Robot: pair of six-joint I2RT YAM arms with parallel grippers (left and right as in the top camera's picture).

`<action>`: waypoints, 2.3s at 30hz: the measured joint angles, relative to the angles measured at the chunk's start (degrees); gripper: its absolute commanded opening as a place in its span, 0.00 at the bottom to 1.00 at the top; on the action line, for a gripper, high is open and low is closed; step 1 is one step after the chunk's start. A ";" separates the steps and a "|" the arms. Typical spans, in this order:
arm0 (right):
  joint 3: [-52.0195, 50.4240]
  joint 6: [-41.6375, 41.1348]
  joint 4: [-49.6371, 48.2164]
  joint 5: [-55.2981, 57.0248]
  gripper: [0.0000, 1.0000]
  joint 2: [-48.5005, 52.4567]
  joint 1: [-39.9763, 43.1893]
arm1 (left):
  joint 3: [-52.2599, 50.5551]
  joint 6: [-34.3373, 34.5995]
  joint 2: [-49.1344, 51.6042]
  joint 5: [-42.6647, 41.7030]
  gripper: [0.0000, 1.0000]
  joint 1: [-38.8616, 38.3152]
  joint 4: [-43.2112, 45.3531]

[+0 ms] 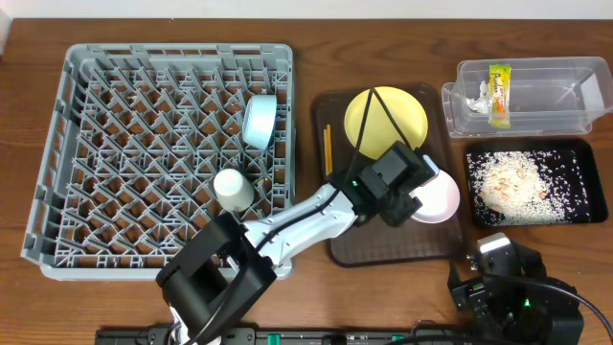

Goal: Sort waste into correct bins and load items into the dishwasher
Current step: 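Lower the left gripper onto the pink bowl rim and grasp it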

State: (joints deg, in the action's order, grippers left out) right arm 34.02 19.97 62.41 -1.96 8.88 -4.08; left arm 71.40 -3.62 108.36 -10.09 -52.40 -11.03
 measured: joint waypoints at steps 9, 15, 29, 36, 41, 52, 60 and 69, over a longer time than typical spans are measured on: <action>0.00 0.00 0.00 0.00 0.99 0.00 0.00 | 0.11 4.94 3.50 2.80 0.59 -0.17 0.94; 0.00 0.00 0.00 0.00 0.99 0.00 0.00 | 0.13 6.82 4.04 6.82 0.45 -0.17 0.96; 0.00 0.00 0.00 0.00 0.99 0.00 0.00 | 0.17 6.84 4.04 16.39 0.38 0.37 -2.73; 0.00 0.00 0.00 0.00 0.99 0.00 0.00 | 0.22 6.84 4.04 18.25 0.36 2.36 -4.33; 0.00 0.00 0.00 0.00 0.99 0.00 0.00 | 0.22 6.84 4.04 18.32 0.36 2.82 -5.01; 0.00 0.00 0.00 0.00 0.99 0.00 0.00 | 0.22 6.84 4.04 11.80 0.36 2.82 -6.67; 0.00 0.00 0.00 0.00 0.99 0.00 0.00 | 0.22 6.95 4.04 11.28 0.36 2.82 -6.71; 0.00 0.00 0.00 0.00 0.99 0.00 0.00 | 0.22 8.17 4.07 10.84 0.27 2.82 -6.71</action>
State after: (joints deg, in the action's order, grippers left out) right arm 34.02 19.97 62.41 -1.96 8.88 -4.08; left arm 71.61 4.56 112.42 0.75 -49.58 -17.74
